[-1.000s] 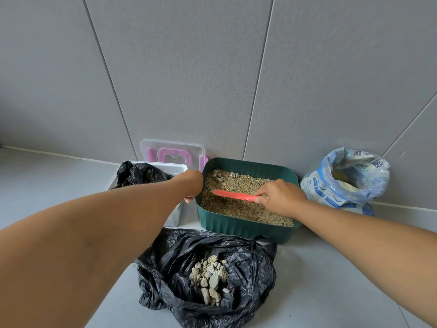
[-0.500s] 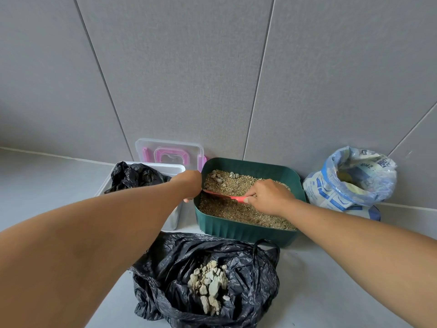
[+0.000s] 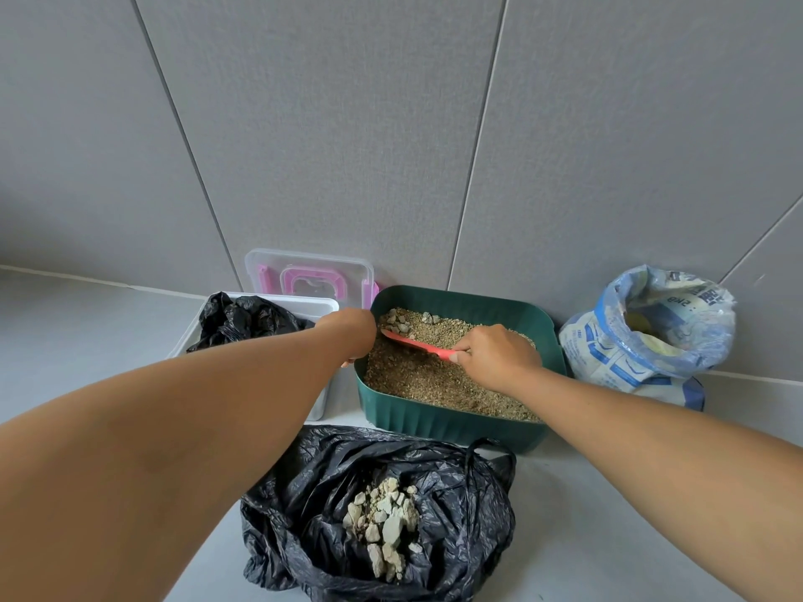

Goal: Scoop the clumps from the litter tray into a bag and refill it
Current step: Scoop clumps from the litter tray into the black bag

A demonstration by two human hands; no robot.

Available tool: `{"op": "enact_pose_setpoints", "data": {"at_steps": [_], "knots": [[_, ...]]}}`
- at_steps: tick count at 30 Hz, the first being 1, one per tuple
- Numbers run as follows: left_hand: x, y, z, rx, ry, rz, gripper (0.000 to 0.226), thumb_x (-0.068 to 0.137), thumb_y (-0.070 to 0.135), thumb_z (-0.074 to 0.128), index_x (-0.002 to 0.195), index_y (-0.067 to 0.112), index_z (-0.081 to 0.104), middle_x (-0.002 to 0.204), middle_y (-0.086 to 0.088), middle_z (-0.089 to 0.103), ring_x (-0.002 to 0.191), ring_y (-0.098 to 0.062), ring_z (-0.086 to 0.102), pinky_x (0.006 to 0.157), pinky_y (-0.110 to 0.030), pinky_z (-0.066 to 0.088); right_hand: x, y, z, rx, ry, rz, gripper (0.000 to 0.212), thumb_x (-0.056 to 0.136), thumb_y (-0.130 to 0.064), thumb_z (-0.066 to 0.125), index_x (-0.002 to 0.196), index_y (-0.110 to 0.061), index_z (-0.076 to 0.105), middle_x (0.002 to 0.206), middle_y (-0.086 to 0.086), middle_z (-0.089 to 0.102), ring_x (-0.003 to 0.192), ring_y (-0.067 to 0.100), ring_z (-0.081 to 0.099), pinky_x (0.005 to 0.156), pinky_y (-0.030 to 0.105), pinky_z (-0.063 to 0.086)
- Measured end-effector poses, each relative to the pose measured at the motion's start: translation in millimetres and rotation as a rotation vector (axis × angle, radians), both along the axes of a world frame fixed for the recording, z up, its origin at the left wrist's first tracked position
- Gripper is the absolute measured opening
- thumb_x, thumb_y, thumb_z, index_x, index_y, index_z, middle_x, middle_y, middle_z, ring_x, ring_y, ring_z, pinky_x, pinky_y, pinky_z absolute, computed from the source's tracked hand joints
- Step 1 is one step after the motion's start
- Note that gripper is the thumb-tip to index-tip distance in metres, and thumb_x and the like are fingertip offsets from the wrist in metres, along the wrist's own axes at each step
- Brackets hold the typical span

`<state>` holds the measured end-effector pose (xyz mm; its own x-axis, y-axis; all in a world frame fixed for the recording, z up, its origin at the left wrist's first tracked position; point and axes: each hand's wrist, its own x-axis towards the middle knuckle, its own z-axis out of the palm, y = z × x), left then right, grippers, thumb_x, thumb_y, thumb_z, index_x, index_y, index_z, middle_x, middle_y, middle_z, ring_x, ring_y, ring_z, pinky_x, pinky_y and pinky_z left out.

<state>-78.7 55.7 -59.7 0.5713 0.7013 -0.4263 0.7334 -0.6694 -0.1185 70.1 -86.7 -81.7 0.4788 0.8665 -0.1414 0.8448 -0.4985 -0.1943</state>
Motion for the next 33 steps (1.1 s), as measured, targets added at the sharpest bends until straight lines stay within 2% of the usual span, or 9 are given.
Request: {"op": "enact_pose_setpoints", "data": {"at_steps": [4, 8, 12, 14, 19, 28, 33], "knots": [[0.4, -1.9, 0.3, 0.023, -0.044, -0.011, 0.035, 0.088, -0.003, 0.055, 0.123, -0.002, 0.055, 0.122, -0.016, 0.060, 0.111, -0.030, 0.059, 0.087, -0.032, 0.048, -0.1, 3.2, -5.7, 0.004, -0.055, -0.048, 0.026, 0.098, -0.039, 0.054, 0.079, -0.027, 0.069, 0.063, -0.005, 0.056, 0.052, 0.016, 0.049, 0.046, 0.024, 0.035], [1.2, -2.5, 2.1, 0.029, -0.050, -0.004, 0.034, 0.088, -0.004, 0.055, 0.122, -0.002, 0.056, 0.121, -0.017, 0.060, 0.111, -0.031, 0.059, 0.088, -0.033, 0.048, -3.9, 7.3, -11.8, 0.029, -0.098, -0.078, 0.027, 0.096, -0.044, 0.055, 0.102, -0.026, 0.074, 0.073, -0.004, 0.064, 0.058, 0.015, 0.057, 0.048, 0.025, 0.043], [1.1, -2.3, 3.0, 0.031, -0.057, -0.009, 0.034, 0.089, -0.003, 0.055, 0.123, -0.001, 0.055, 0.121, -0.017, 0.060, 0.112, -0.030, 0.059, 0.088, -0.032, 0.048, -6.9, 11.9, -16.1, 0.026, -0.140, -0.095, 0.032, 0.094, -0.048, 0.055, 0.109, -0.026, 0.072, 0.080, -0.004, 0.068, 0.066, 0.016, 0.063, 0.056, 0.028, 0.052], [1.4, -1.6, 2.9, 0.027, -0.052, -0.013, 0.034, 0.089, -0.003, 0.055, 0.123, -0.002, 0.055, 0.122, -0.017, 0.060, 0.112, -0.031, 0.059, 0.089, -0.033, 0.048, -5.8, 14.6, -17.3, 0.023, -0.136, -0.110, 0.031, 0.095, -0.046, 0.054, 0.110, -0.026, 0.073, 0.081, -0.004, 0.069, 0.067, 0.016, 0.063, 0.055, 0.027, 0.051], [2.7, 0.7, 2.5, 0.022, -0.017, -0.030, 0.037, 0.086, -0.003, 0.059, 0.122, -0.002, 0.056, 0.122, -0.016, 0.061, 0.112, -0.031, 0.060, 0.088, -0.033, 0.049, 0.3, 15.9, -20.6, 0.053, -0.062, -0.159, 0.025, 0.095, -0.042, 0.056, 0.110, -0.029, 0.073, 0.079, -0.005, 0.068, 0.058, 0.013, 0.058, 0.044, 0.023, 0.034], [5.3, 5.0, 1.8, 0.013, 0.045, -0.074, 0.035, 0.083, -0.002, 0.064, 0.117, -0.003, 0.060, 0.117, -0.015, 0.064, 0.107, -0.030, 0.062, 0.086, -0.033, 0.050, 0.8, 19.5, -29.4, 0.103, 0.092, -0.232, 0.025, 0.095, -0.035, 0.061, 0.118, -0.031, 0.069, 0.091, -0.005, 0.070, 0.057, 0.013, 0.053, 0.044, 0.022, 0.034], [5.4, 7.9, -0.2, 0.001, 0.060, -0.063, 0.032, 0.081, -0.001, 0.066, 0.113, -0.004, 0.063, 0.111, -0.015, 0.067, 0.102, -0.030, 0.065, 0.087, -0.034, 0.051, 16.2, 11.9, -28.3, 0.084, 0.132, -0.250, 0.025, 0.095, -0.037, 0.060, 0.118, -0.033, 0.070, 0.086, -0.005, 0.071, 0.054, 0.012, 0.052, 0.045, 0.022, 0.036]]}}
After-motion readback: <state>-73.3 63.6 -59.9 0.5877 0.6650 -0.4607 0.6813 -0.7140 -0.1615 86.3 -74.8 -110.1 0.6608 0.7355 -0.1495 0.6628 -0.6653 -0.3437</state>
